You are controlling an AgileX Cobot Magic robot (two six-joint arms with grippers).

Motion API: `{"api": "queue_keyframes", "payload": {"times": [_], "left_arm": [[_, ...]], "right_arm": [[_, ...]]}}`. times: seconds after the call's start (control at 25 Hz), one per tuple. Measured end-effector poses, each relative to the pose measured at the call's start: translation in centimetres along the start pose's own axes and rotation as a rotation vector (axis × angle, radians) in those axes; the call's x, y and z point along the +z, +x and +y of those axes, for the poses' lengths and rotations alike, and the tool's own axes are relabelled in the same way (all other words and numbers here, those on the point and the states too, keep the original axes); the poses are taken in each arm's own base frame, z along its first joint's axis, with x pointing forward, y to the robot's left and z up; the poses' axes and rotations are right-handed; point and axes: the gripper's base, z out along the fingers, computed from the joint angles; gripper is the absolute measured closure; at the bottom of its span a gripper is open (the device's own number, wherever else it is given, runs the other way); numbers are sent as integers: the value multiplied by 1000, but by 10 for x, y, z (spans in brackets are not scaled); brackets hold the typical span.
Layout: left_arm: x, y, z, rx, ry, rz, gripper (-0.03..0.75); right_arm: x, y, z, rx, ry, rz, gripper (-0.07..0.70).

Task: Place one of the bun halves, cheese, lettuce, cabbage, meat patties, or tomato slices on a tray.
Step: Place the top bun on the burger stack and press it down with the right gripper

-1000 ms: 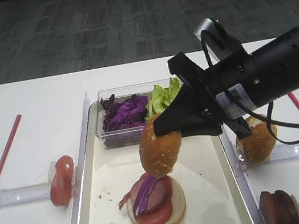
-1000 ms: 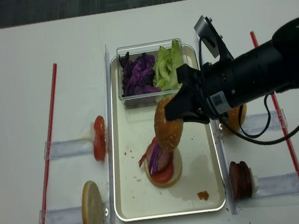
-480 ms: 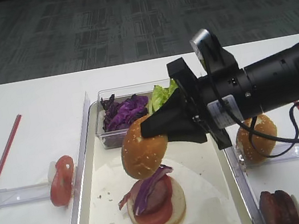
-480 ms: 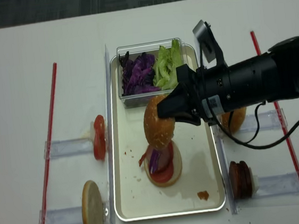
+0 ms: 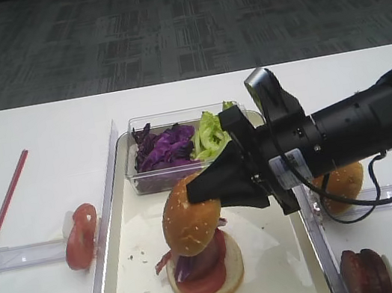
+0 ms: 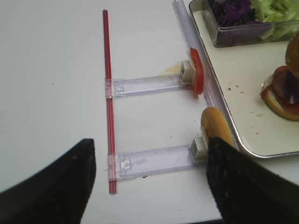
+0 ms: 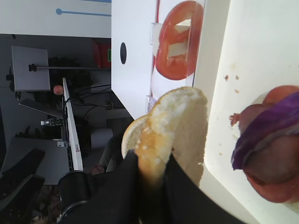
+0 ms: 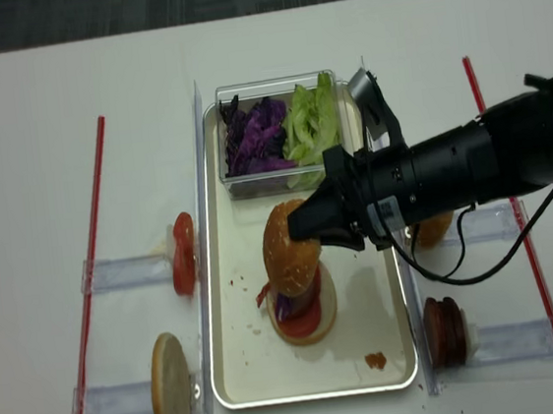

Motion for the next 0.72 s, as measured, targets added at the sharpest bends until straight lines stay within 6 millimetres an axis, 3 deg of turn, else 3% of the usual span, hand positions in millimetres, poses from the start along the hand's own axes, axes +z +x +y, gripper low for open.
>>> {"api": "queue_keyframes", "payload": {"times": [0.72], "left_arm": [[0, 0, 0, 0, 0, 0, 247]], "right_arm": [[11, -1, -26, 52, -14, 26, 506]]}}
